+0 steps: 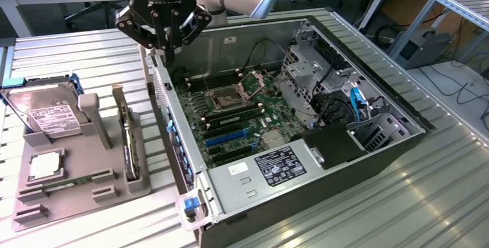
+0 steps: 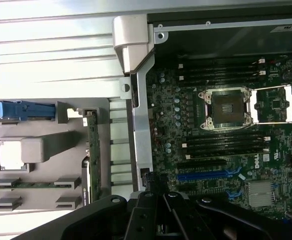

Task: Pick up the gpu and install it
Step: 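Reach for the gpu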

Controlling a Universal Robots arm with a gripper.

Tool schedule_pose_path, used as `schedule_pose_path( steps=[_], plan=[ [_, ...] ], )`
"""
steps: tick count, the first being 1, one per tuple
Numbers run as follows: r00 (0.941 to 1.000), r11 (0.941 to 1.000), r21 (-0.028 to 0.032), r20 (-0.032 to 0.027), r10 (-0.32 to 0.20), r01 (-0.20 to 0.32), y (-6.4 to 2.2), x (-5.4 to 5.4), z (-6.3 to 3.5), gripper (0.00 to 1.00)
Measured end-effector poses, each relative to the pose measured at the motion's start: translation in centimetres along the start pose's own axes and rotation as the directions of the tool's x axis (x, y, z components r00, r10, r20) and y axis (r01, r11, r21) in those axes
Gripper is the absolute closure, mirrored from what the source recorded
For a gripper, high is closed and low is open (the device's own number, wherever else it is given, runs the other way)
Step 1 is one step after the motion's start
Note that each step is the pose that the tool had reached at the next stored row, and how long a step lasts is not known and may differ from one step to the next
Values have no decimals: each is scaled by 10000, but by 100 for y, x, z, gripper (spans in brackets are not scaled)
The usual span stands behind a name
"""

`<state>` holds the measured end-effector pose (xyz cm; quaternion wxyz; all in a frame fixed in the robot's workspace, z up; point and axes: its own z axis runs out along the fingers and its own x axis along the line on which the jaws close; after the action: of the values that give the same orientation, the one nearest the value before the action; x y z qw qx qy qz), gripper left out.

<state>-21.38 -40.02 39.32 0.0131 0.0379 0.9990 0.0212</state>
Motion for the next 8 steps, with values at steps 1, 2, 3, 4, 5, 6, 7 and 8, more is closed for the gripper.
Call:
schedule_pose_path(
  steps=[1,2,3,4,5,6,7,8],
  plan=[
    [10000,10000,0,0,0,0,0,2,0,89],
    [10000,10000,0,0,0,0,0,3,0,89],
    [10000,10000,0,0,0,0,-1,6,0,89],
    [10000,10000,0,0,0,0,-1,9,0,89],
    [10000,10000,0,0,0,0,-1,11,0,89],
    [10000,10000,0,0,0,0,-3,24,-1,89],
    [10000,10000,0,0,0,0,-6,40,-1,89],
    [10000,10000,0,0,0,0,-6,41,-1,89]
  ],
)
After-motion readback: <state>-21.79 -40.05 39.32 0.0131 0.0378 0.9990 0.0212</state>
